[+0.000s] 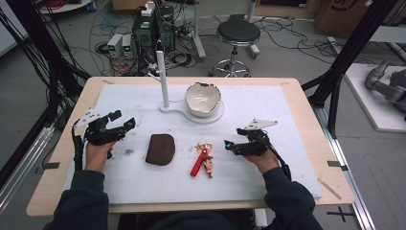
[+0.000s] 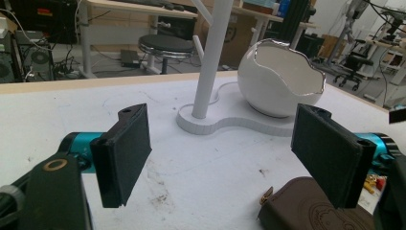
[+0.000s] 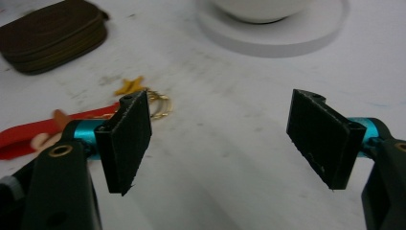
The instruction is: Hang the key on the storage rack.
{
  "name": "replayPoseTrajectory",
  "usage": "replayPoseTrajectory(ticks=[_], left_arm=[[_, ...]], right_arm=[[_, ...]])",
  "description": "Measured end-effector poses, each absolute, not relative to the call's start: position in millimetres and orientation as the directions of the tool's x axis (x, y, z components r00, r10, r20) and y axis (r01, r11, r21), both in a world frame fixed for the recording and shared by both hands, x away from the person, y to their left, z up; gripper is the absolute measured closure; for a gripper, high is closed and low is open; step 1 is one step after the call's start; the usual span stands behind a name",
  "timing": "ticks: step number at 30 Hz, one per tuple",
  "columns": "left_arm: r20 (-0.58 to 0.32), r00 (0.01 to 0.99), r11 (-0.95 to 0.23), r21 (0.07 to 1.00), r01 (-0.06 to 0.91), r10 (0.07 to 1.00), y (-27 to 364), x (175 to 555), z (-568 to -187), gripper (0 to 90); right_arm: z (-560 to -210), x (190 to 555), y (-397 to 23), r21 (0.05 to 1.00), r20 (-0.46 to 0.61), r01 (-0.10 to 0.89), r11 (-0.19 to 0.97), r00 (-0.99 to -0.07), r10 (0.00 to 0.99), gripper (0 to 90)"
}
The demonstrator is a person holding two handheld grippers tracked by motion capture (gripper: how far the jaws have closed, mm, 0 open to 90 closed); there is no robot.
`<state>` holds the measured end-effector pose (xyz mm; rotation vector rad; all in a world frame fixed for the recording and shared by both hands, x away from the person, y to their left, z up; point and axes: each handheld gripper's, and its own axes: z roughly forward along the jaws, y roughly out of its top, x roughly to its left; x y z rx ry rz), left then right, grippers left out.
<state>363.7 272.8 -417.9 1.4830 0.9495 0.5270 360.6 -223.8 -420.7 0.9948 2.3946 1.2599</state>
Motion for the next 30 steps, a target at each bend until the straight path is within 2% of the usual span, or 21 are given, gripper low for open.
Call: replayPoseTrajectory(ticks=[6,11,14,19,23,25,29,30], left_arm=[[-0.211,0.557,0.074,0.963,0.258,0.803,273,365,-420,21.3],[-0.211,0.555,0.074,0.963,0.258,0.805,273,365,-420,21.3],[-0.213,0.555,0.079,0.963,0.256,0.804,273,365,-419,21.3],[-0.215,0.555,0.079,0.963,0.258,0.803,274,366,-420,21.3],[-0.217,0.555,0.082,0.963,0.258,0.803,274,365,-420,21.3],[-0.217,0.553,0.082,0.963,0.259,0.805,274,365,-420,21.3],[-0.219,0.553,0.081,0.962,0.262,0.804,275,366,-420,21.3],[-0.221,0.551,0.083,0.961,0.265,0.804,275,366,-420,21.3]], right_arm=[[-424,346,-187,0.787,0.114,0.450,0.422,-0.778,0.618,21.5],[-437,334,-148,0.726,0.057,0.415,0.548,-0.831,0.553,21.3],[-442,335,-144,0.693,-0.005,0.398,0.601,-0.831,0.556,20.8],[-439,337,-155,0.687,-0.048,0.406,0.603,-0.802,0.595,21.5],[-437,344,-169,0.684,-0.056,0.432,0.589,-0.773,0.632,28.8],[-437,348,-175,0.675,-0.034,0.461,0.577,-0.760,0.648,36.4],[-439,354,-184,0.669,-0.016,0.487,0.561,-0.746,0.666,39.1],[-439,357,-189,0.670,0.026,0.500,0.549,-0.755,0.655,48.6]])
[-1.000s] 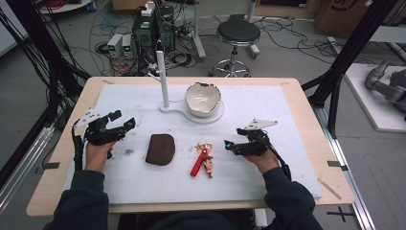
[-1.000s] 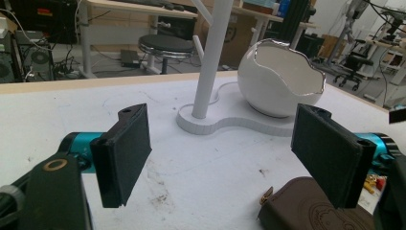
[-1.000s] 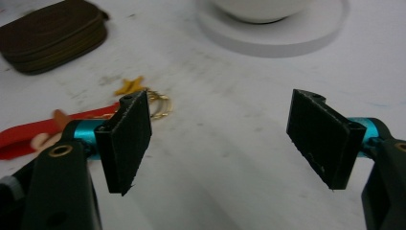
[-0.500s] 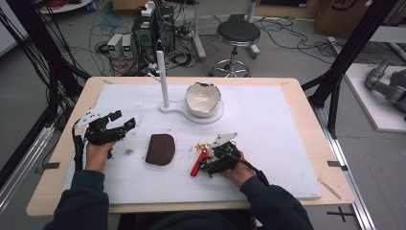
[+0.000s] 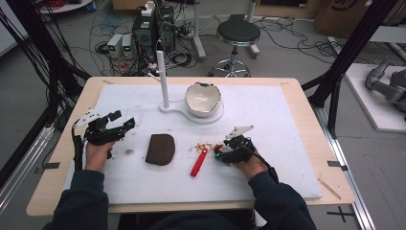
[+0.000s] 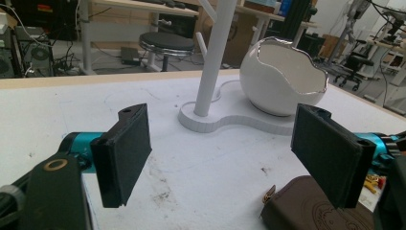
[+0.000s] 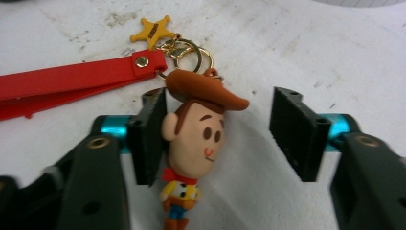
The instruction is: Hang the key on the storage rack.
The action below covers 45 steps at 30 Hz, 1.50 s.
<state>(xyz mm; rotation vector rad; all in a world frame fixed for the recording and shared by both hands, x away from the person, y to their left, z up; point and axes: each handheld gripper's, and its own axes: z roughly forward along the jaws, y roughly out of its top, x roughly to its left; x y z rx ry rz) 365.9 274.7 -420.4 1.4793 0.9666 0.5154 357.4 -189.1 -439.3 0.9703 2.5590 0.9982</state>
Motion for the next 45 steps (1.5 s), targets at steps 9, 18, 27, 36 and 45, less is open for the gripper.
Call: replayPoseTrajectory(ticks=[9,18,27,36,45], left_arm=[[-0.219,0.544,0.078,0.960,0.270,0.810,275,367,-422,21.3],[-0.224,0.543,0.083,0.959,0.272,0.809,276,367,-422,21.6],[-0.232,0.545,0.092,0.958,0.272,0.806,276,367,-422,21.6],[-0.232,0.547,0.094,0.959,0.268,0.804,277,368,-422,21.7],[-0.240,0.543,0.106,0.958,0.267,0.805,278,369,-423,21.8]], right_arm=[[-416,359,-188,0.769,0.003,0.390,0.506,-0.795,0.607,52.8],[-378,382,-174,0.840,-0.044,0.271,0.470,-0.829,0.558,52.8],[-326,417,-142,0.863,-0.122,0.165,0.478,-0.850,0.513,52.8],[-287,450,-103,0.889,-0.150,0.093,0.449,-0.866,0.477,52.9],[-261,473,-55,0.891,-0.158,0.068,0.448,-0.880,0.447,52.8]])
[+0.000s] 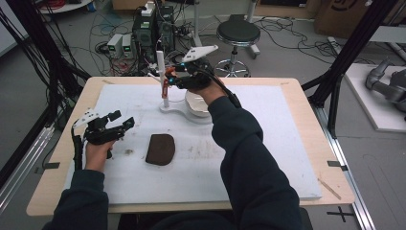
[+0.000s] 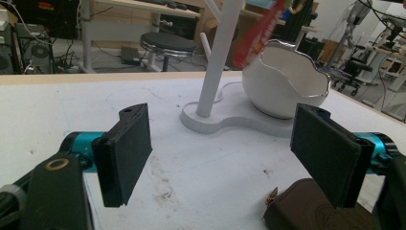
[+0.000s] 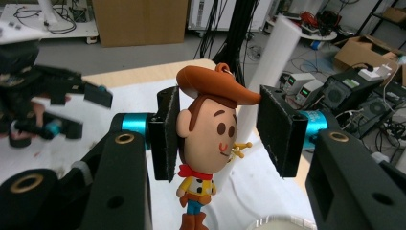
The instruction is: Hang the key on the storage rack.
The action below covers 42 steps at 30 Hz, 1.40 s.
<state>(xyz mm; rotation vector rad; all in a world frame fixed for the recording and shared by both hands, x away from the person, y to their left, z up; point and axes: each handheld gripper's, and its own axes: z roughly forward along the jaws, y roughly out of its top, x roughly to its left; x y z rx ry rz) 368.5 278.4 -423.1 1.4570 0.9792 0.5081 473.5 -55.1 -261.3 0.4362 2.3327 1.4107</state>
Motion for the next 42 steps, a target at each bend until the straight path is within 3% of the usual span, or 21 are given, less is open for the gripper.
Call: replayPoseTrajectory(ticks=[7,13,17,33,35,37,42], left_arm=[[-0.245,0.543,0.111,0.957,0.268,0.803,279,369,-424,21.8],[-0.251,0.542,0.119,0.956,0.267,0.802,281,369,-423,21.9],[-0.252,0.541,0.120,0.956,0.266,0.803,282,369,-423,21.9],[-0.248,0.545,0.112,0.956,0.270,0.801,280,369,-424,21.9],[-0.247,0.547,0.109,0.956,0.272,0.800,279,369,-423,21.9],[-0.249,0.547,0.111,0.956,0.273,0.799,279,369,-424,21.9],[-0.245,0.552,0.104,0.956,0.274,0.797,277,368,-424,21.9]], right_arm=[[-249,485,-32,0.886,-0.168,0.067,0.460,-0.877,0.451,52.8],[-253,495,-22,0.861,-0.181,0.116,0.495,-0.840,0.512,52.8],[-268,501,-31,0.852,-0.147,0.173,0.494,-0.827,0.543,52.7],[-307,500,-66,0.838,-0.076,0.242,0.488,-0.835,0.545,52.4],[-311,497,-70,0.842,-0.067,0.243,0.482,-0.839,0.540,58.7],[-313,495,-76,0.844,-0.054,0.249,0.475,-0.842,0.538,53.0],[-308,489,-97,0.845,-0.061,0.248,0.474,-0.835,0.547,51.2]])
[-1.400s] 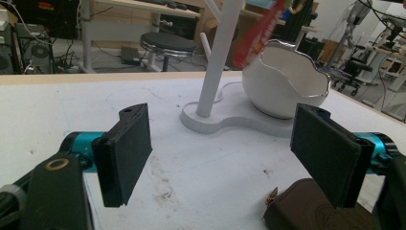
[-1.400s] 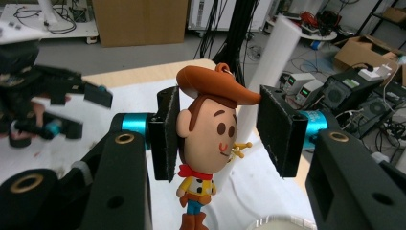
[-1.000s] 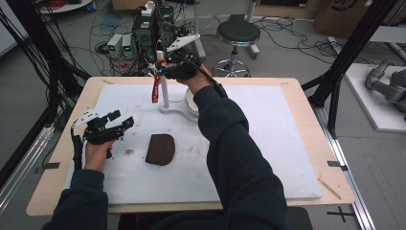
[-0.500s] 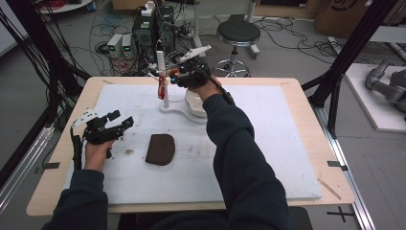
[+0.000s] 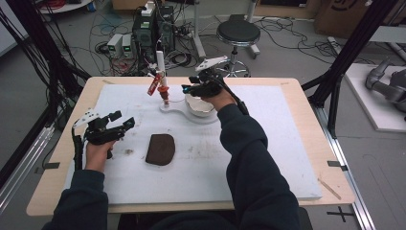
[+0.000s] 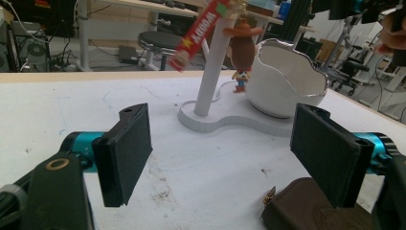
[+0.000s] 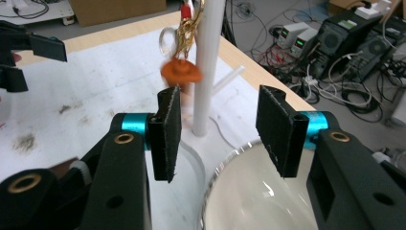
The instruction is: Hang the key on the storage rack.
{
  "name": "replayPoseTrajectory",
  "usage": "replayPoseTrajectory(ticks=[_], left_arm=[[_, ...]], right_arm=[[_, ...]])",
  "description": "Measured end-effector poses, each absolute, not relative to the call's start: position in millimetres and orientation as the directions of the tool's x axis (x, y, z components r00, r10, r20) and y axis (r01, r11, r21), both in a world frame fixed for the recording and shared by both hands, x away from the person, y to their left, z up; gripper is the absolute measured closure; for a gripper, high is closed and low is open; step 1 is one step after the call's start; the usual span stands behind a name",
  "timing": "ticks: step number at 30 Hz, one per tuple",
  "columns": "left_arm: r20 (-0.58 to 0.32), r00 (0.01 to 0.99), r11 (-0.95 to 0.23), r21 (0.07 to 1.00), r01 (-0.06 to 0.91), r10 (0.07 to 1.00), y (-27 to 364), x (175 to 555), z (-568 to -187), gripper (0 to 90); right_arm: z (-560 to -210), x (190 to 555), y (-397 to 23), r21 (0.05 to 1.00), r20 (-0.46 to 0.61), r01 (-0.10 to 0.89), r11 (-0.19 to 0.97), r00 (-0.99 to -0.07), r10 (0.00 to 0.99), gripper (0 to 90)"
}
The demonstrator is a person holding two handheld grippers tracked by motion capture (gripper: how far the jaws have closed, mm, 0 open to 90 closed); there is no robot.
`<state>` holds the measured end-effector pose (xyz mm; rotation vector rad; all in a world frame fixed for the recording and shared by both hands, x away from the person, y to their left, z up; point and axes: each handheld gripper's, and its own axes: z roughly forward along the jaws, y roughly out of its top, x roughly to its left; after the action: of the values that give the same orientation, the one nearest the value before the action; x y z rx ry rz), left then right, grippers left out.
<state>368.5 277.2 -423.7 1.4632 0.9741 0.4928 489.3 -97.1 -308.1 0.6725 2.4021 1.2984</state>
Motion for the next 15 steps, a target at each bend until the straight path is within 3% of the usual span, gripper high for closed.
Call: replayPoseTrajectory(ticks=[8,10,15], left_arm=[[-0.238,0.566,0.093,0.957,0.273,0.790,273,367,-423,21.9],[-0.236,0.567,0.090,0.958,0.273,0.789,272,368,-423,21.9],[-0.231,0.568,0.088,0.959,0.268,0.790,270,367,-422,21.9]], right_arm=[[-307,461,-148,0.852,-0.078,0.242,0.464,-0.818,0.570,40.6],[-313,443,-176,0.844,-0.088,0.268,0.464,-0.784,0.614,31.0],[-337,412,-221,0.851,-0.101,0.301,0.430,-0.710,0.697,22.4]])
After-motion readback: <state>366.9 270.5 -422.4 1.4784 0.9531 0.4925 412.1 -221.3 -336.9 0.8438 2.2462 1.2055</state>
